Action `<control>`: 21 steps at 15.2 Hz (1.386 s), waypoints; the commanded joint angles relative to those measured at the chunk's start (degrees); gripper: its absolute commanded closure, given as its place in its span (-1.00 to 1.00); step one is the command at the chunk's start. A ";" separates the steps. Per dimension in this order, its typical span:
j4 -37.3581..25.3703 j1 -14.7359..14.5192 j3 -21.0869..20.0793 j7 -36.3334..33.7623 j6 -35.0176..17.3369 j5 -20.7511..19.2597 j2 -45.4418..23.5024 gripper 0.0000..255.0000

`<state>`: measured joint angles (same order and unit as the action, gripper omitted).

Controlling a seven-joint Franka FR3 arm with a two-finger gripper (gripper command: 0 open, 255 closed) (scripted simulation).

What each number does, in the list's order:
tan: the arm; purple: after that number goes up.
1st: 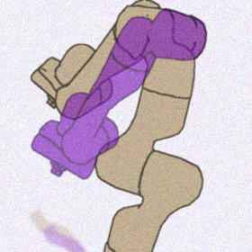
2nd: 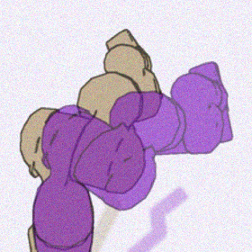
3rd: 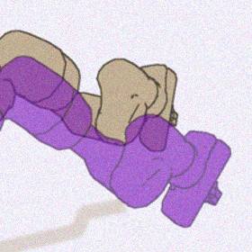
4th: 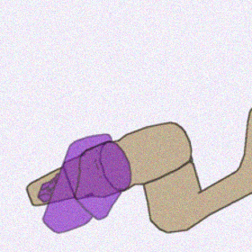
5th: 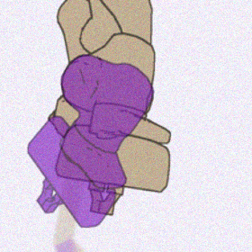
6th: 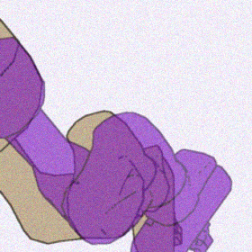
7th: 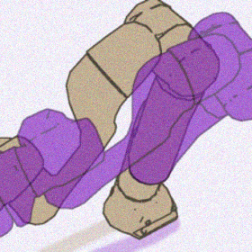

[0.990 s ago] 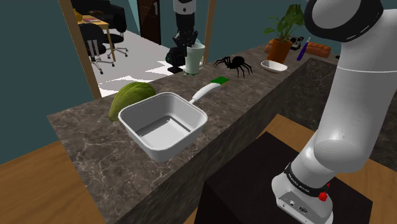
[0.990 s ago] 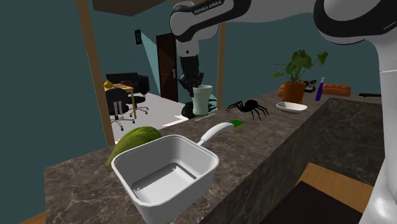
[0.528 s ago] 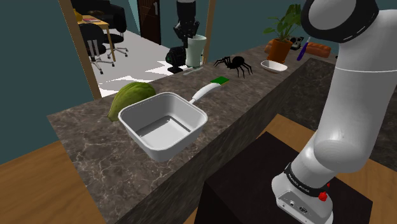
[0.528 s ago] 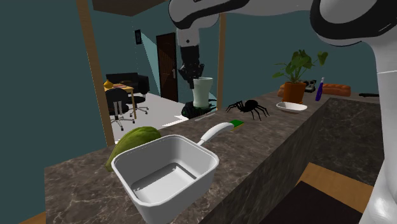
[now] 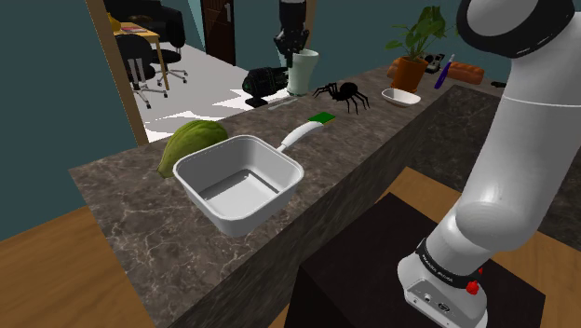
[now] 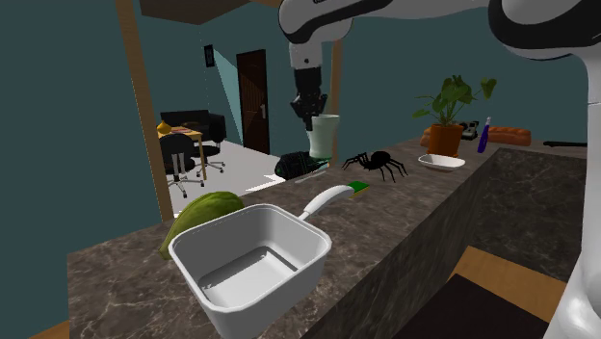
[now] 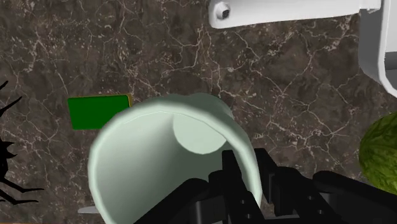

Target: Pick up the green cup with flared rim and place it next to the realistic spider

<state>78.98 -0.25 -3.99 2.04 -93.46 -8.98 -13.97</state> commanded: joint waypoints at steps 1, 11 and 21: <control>3.20 1.81 0.96 2.59 -1.44 0.38 2.21 1.00; 10.10 9.48 6.19 15.01 -6.11 1.65 6.16 1.00; 9.17 17.05 11.62 27.96 -8.69 3.42 4.22 1.00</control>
<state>88.79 16.05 7.13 28.64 -102.17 -5.78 -9.29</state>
